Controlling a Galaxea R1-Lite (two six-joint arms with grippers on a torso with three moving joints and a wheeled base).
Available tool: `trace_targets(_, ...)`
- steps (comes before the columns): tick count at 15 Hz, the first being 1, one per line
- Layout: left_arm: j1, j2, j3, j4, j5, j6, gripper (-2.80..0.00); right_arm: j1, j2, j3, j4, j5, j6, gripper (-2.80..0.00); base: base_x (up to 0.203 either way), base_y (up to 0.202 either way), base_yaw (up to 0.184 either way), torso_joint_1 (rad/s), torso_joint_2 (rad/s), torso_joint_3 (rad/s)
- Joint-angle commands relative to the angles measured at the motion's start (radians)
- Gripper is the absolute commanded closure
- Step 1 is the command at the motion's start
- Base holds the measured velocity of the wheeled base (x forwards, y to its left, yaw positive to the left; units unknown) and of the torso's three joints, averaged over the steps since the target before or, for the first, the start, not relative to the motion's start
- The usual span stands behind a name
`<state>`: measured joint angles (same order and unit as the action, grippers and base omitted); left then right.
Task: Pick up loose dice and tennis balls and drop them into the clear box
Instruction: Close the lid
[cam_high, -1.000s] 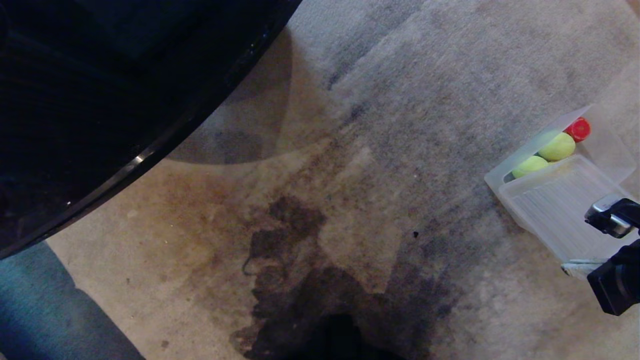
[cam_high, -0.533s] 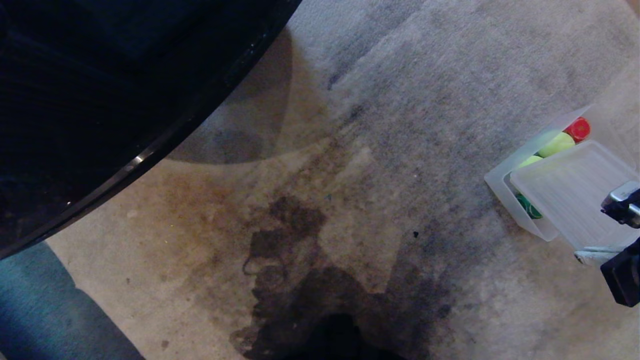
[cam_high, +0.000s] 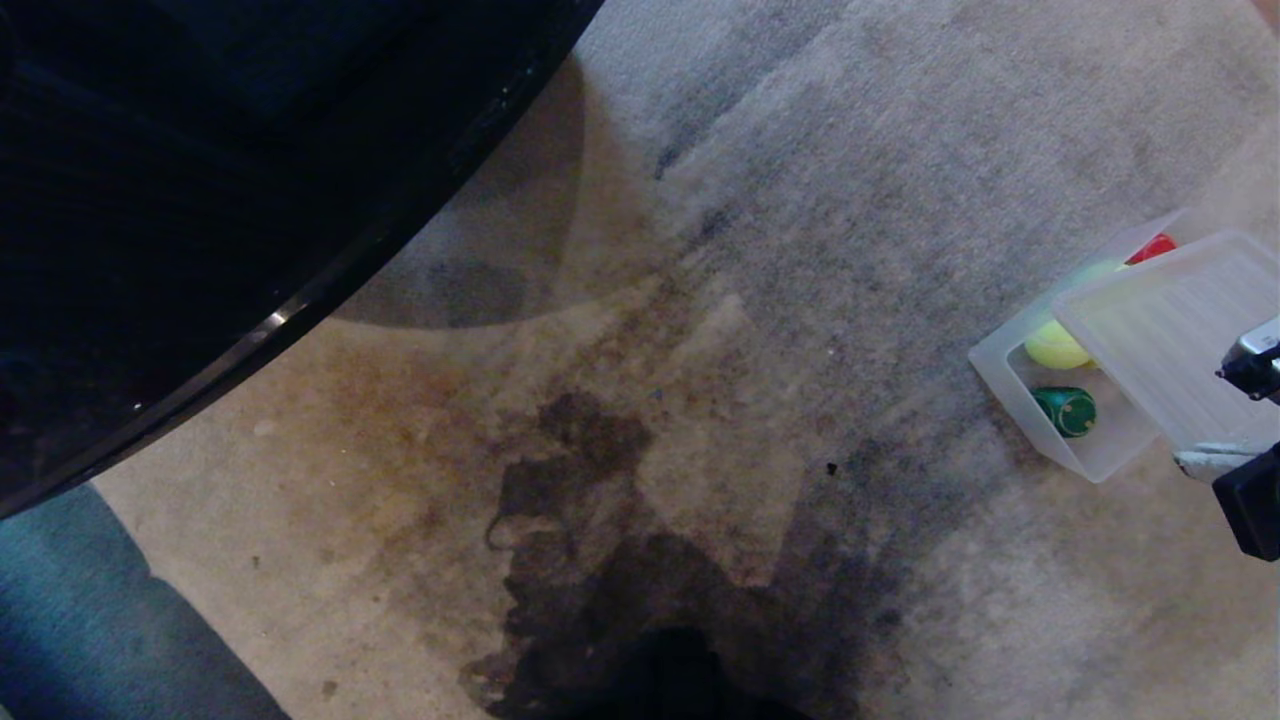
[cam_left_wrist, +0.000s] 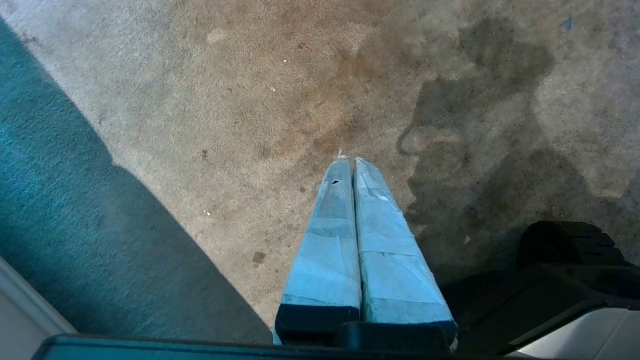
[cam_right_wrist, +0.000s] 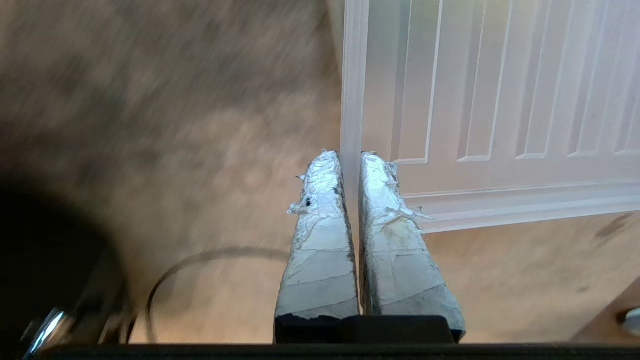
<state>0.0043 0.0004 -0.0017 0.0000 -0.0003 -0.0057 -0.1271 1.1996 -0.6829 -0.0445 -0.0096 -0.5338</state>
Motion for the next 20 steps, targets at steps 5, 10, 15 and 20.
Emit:
trace_targets(5,0.000,0.000,0.000,0.000,-0.001,0.000,0.00,-0.029,0.190,0.052,-0.385,0.005,-0.011,0.00,0.000,0.000,0.000,0.000,0.00,0.000)
trace_targets(10,0.000,0.001,0.000,0.000,0.000,0.000,0.00,-0.018,0.276,0.099,-0.424,0.077,-0.018,0.00,0.000,0.000,0.000,0.000,0.00,0.000)
trace_targets(15,0.000,0.000,0.000,0.000,0.000,0.000,0.00,-0.012,0.362,0.115,-0.430,0.133,-0.020,0.00,0.000,0.000,0.000,0.000,0.00,0.000)
trace_targets(20,0.000,0.000,0.000,0.000,0.000,0.000,0.00,-0.057,0.408,0.109,-0.430,0.140,-0.062,0.00,0.000,0.000,0.000,0.000,0.00,0.000)
